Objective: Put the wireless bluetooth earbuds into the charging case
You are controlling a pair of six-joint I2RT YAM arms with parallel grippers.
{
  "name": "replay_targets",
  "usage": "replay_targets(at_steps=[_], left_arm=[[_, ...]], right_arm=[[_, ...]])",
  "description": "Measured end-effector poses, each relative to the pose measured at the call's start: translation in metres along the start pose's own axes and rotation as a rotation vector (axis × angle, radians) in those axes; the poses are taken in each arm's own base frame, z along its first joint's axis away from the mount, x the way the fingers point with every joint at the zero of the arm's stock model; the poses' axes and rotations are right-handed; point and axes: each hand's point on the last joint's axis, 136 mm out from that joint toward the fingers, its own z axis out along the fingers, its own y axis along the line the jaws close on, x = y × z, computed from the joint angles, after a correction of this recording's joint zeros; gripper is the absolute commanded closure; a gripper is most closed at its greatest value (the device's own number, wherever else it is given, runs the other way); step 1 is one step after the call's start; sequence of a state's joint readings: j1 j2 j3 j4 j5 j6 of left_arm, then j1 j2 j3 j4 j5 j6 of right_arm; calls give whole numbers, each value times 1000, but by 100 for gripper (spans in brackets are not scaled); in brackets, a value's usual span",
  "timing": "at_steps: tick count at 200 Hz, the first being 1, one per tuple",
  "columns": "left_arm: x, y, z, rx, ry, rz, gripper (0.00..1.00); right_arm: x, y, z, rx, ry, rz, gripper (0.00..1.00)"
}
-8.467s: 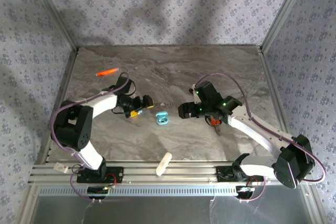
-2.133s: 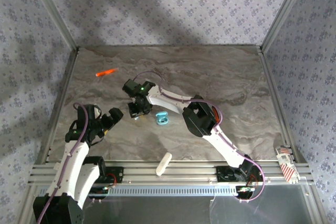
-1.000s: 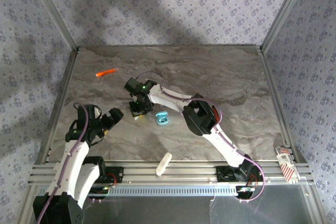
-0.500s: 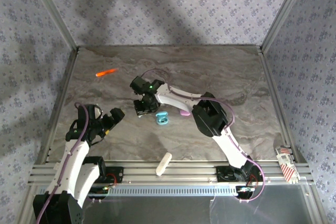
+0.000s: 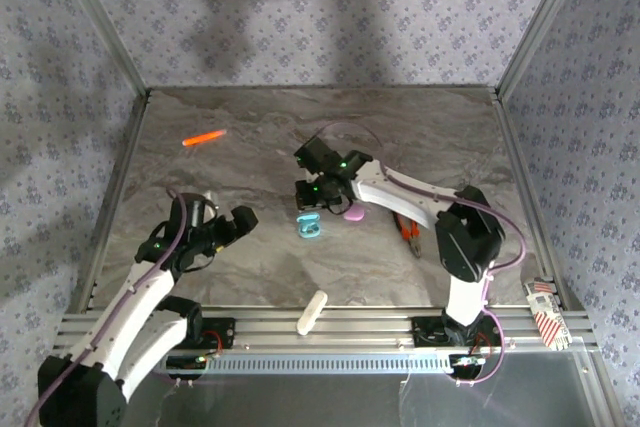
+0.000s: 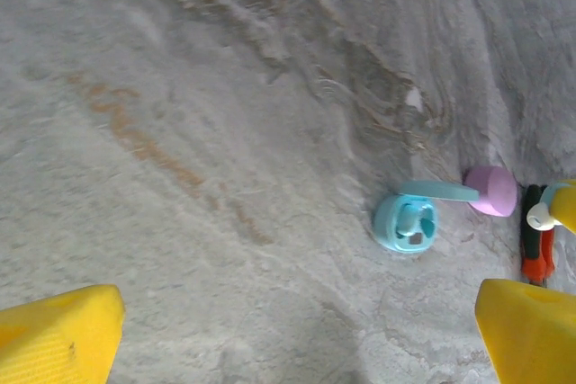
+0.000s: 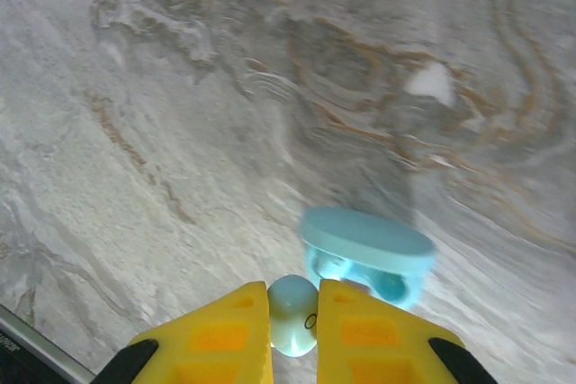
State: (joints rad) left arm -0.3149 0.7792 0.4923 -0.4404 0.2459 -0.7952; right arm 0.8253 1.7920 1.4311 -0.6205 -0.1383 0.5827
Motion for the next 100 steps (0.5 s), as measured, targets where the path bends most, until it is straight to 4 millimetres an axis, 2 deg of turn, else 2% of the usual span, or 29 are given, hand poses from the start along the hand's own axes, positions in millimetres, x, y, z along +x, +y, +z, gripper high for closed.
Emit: replay_targets(at_steps=[63,100], left_arm=[[8,-63,23,23,20,174,0],[15,-90,37,34,30,239,0]], right_arm=[[22,-73,-51,50,-90,114,85],[35,-104,-64,76,-119,173,84]])
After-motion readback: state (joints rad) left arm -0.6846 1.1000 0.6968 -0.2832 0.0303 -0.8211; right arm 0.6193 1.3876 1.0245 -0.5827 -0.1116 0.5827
